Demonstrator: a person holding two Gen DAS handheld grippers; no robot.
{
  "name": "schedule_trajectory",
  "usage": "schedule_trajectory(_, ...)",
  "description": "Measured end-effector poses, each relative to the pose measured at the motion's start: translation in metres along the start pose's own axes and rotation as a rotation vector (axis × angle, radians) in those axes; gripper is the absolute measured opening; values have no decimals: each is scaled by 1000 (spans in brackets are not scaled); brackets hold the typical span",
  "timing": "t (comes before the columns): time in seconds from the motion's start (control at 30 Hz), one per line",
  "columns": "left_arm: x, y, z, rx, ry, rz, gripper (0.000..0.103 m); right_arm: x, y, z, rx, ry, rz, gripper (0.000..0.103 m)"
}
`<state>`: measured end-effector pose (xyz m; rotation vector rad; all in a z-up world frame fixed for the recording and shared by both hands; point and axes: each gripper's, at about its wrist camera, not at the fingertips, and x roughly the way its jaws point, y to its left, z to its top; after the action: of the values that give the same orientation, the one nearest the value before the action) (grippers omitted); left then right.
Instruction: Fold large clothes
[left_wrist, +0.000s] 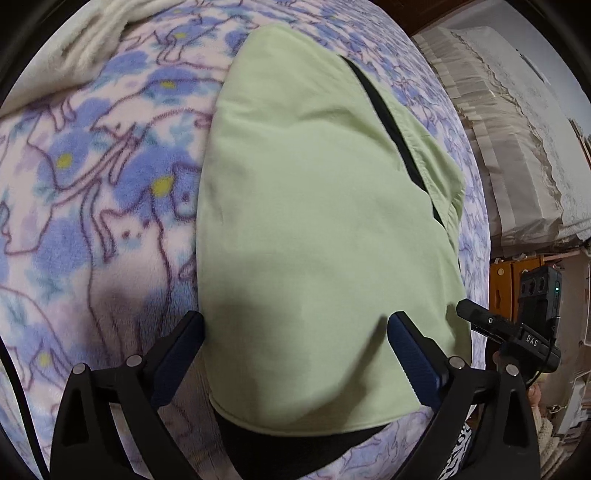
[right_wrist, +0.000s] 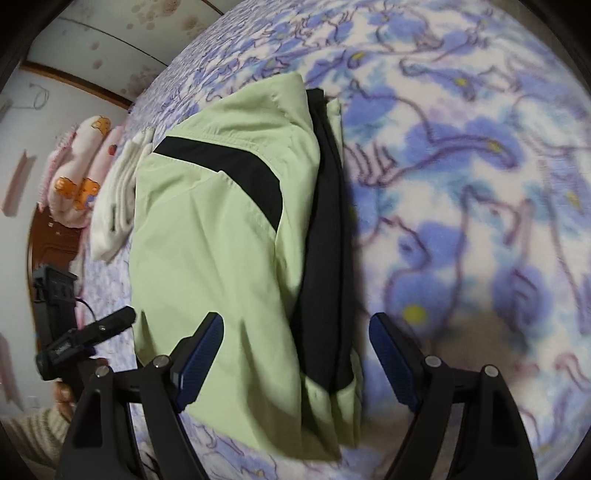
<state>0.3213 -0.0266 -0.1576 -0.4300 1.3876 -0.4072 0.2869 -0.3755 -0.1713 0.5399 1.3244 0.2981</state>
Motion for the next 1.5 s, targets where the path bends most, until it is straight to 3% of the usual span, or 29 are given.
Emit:
schedule_trajectory(0.2, 21, 6, 5, -17, 16, -55, 99, 27, 0, 21, -40, 28, 183, 83)
schedule_trajectory(0.4, 32, 3, 13, -1, 23, -47, 102, 55, 9, 33, -60, 77, 145, 87)
schedule_trajectory(0.73, 38, -9, 16, 12, 35, -1, 102, 61, 32, 30, -119, 77, 49, 95)
schedule_trajectory(0.8, 35, -10, 15, 17, 31, 2, 98, 59, 35, 30, -124, 76, 28, 92)
schedule_trajectory(0.9, 33, -16, 16, 31, 30, 25, 88, 55, 31, 30, -121, 94, 18, 69)
schedule_trajectory(0.97, 27, -16, 14, 36, 22, 38, 78, 51, 30, 30, -104, 97, 25, 40)
schedule_trajectory(1.03, 16, -15, 11, 59, 8, 52, 58, 44, 31, 27, -90, 94, 65, 20)
schedule_trajectory(1.13, -2, -22, 9, 125, -15, 84, 37, 34, 52, 21, -139, 61, 26, 15)
schedule_trajectory(1.33, -33, -37, 5, 176, -58, 119, 30, 13, 93, 9, -186, -5, -49, 12)
schedule_trajectory(1.5, -72, -31, 4, 177, -91, 109, 29, -6, 119, -4, -190, -32, -49, 11)
